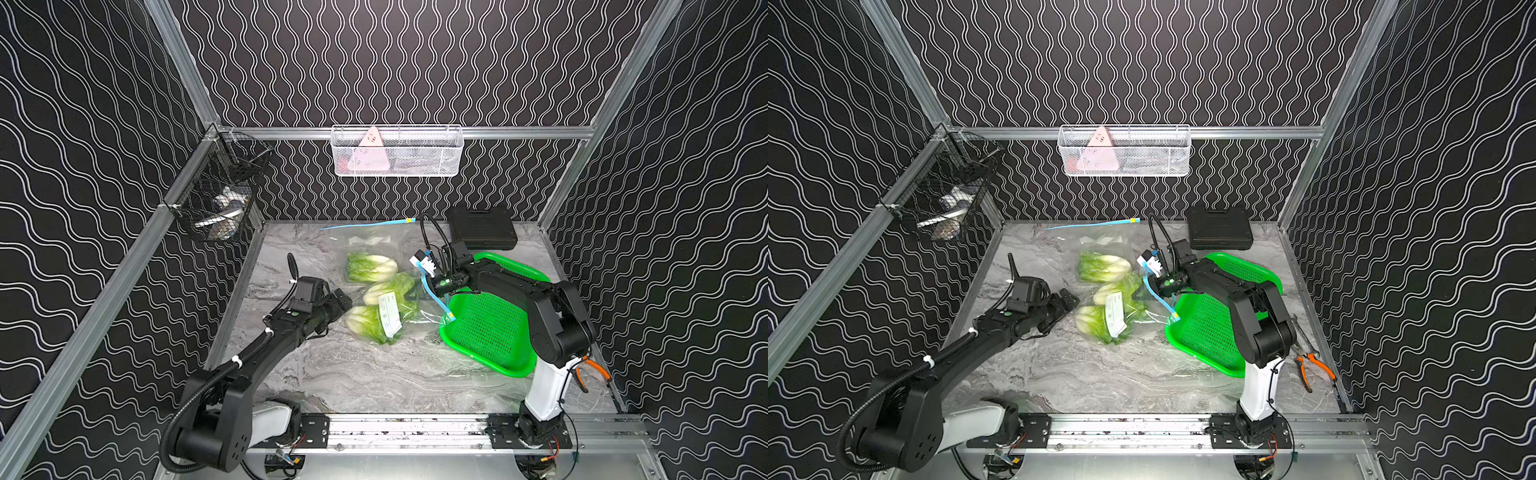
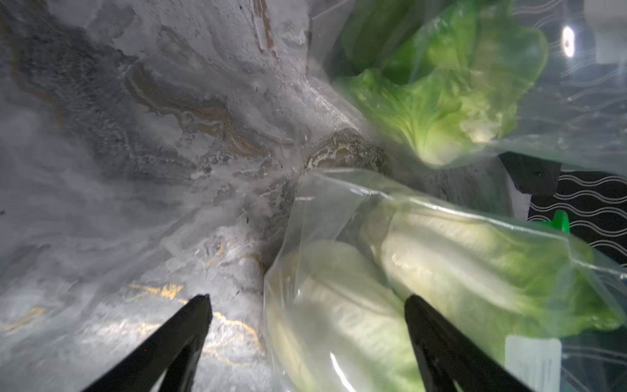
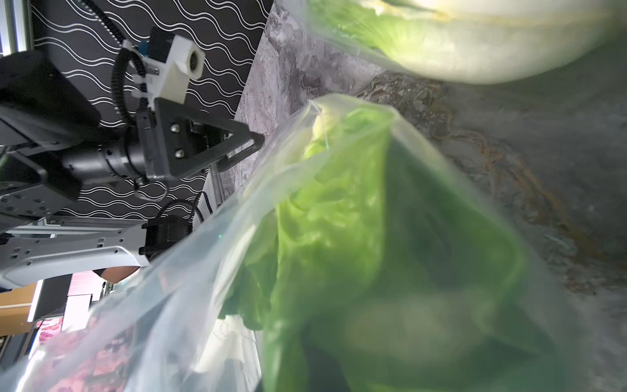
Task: Open the zip-top bag and take out the chinese cabbages
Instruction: Pick up the Chinese cabbage from the zipper food storage bag.
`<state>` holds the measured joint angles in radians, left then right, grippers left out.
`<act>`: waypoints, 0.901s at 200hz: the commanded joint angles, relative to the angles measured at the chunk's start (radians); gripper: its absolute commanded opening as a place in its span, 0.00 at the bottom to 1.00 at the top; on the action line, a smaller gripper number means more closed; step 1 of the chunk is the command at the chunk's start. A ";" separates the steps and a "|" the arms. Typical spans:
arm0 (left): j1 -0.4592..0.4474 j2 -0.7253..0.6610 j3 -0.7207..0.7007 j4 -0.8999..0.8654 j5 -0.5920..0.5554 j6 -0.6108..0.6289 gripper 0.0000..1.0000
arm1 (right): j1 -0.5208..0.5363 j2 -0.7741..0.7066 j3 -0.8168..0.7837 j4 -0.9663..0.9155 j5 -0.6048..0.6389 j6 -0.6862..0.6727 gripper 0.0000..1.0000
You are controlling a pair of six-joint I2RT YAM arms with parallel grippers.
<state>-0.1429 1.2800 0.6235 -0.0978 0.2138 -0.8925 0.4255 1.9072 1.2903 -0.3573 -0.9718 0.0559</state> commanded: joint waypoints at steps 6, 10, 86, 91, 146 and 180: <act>0.005 0.080 -0.018 0.220 0.082 -0.068 0.87 | 0.001 0.007 0.010 -0.018 -0.051 -0.030 0.00; 0.005 0.091 -0.023 0.234 0.088 -0.074 0.85 | 0.001 0.007 0.011 -0.017 -0.051 -0.030 0.00; 0.009 0.095 -0.095 0.287 0.141 -0.127 0.30 | -0.004 0.050 0.071 -0.052 -0.013 -0.012 0.00; 0.011 0.097 -0.098 0.296 0.145 -0.132 0.24 | -0.004 0.048 0.070 -0.051 -0.010 -0.007 0.00; 0.030 0.128 -0.123 0.358 0.152 -0.148 0.00 | -0.006 0.011 0.042 -0.009 0.023 0.026 0.00; 0.070 0.069 -0.154 0.338 0.085 -0.133 0.00 | -0.026 -0.030 0.002 0.042 0.048 0.056 0.00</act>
<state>-0.0963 1.3804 0.4820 0.2314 0.3576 -1.0218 0.4129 1.9087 1.3125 -0.3859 -0.9401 0.0921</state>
